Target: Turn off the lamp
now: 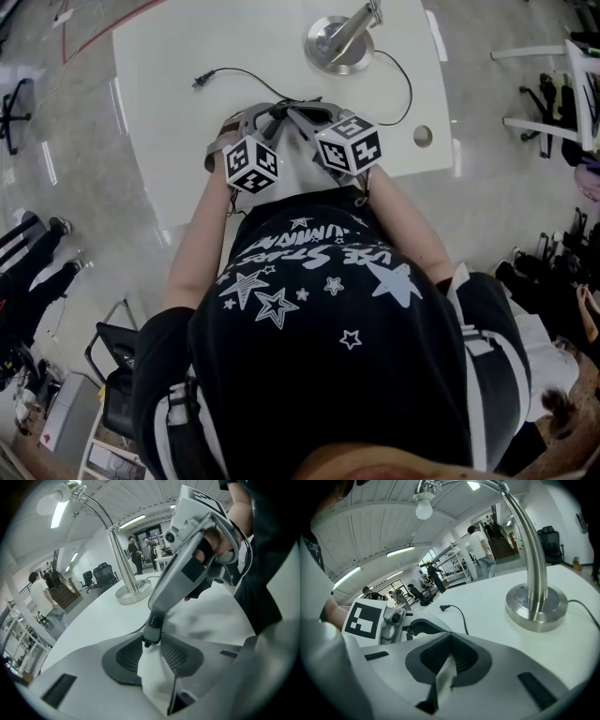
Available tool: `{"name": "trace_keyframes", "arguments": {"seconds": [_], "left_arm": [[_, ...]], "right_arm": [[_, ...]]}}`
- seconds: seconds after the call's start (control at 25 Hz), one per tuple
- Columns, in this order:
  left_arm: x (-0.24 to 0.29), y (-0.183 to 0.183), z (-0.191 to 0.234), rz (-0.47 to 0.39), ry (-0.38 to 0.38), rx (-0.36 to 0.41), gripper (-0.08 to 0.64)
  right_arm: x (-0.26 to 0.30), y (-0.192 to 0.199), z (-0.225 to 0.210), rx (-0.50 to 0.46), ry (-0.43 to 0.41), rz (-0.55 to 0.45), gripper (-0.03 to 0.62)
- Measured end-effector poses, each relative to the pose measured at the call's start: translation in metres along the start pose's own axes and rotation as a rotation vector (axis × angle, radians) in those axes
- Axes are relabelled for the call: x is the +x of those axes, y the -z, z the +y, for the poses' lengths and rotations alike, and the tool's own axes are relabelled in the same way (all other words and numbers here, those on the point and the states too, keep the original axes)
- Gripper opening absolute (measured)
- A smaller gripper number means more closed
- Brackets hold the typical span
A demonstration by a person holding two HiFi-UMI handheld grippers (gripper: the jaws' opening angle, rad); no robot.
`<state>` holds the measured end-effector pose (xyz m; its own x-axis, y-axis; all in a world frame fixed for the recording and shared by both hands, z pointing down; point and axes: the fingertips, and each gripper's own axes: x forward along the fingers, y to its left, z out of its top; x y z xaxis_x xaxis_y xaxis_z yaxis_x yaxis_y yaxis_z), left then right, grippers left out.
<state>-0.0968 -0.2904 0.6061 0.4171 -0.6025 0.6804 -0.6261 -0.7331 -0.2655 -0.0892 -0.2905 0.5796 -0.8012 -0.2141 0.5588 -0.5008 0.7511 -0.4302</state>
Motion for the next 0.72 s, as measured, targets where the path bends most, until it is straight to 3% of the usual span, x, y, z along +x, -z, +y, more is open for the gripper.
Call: {"name": "trace_keyframes", "arguments": {"seconds": [0.72], "left_arm": [[0.0,0.0,0.0,0.027,0.042,-0.012,0.13]], "right_arm": [[0.007,0.007,-0.016,-0.015,0.06,0.055,0.006]]}}
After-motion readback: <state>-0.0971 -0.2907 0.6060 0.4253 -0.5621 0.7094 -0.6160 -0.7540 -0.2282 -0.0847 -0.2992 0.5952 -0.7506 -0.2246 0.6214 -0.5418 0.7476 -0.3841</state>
